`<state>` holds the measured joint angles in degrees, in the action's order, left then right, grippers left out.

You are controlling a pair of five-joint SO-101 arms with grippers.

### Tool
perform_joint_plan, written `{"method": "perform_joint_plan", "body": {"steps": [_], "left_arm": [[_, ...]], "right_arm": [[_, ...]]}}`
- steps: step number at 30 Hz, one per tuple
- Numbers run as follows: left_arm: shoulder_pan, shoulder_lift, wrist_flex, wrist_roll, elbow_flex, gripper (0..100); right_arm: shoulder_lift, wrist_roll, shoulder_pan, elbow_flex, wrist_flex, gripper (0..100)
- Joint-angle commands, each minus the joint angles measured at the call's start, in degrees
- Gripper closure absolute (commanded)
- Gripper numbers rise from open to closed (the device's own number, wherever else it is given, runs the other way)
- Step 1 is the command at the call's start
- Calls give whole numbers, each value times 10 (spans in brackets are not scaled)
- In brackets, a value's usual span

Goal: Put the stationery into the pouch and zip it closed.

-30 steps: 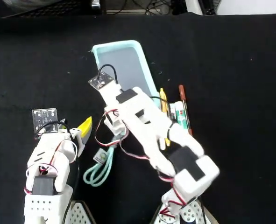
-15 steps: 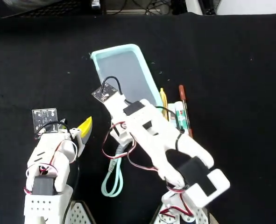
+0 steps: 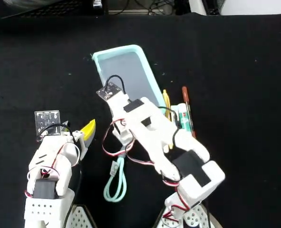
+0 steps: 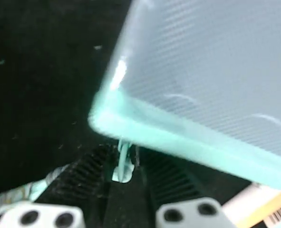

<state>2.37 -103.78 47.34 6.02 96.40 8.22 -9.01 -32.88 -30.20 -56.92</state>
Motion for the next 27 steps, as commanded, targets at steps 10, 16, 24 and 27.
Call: {"method": "perform_joint_plan", "body": {"steps": [10, 16, 24, 27], "left_arm": [[-80, -3, -12, 50, 9, 700], [-120, -2, -85, 49, 9, 700], [-120, -1, -109, 48, 9, 700], [-120, 13, -110, 48, 9, 700]], "right_arm": [[-245, -39, -2, -22, -2, 986], [-316, -39, -3, -99, 51, 986], [-347, -39, -46, -107, 30, 986], [-357, -39, -64, -108, 24, 986]]}}
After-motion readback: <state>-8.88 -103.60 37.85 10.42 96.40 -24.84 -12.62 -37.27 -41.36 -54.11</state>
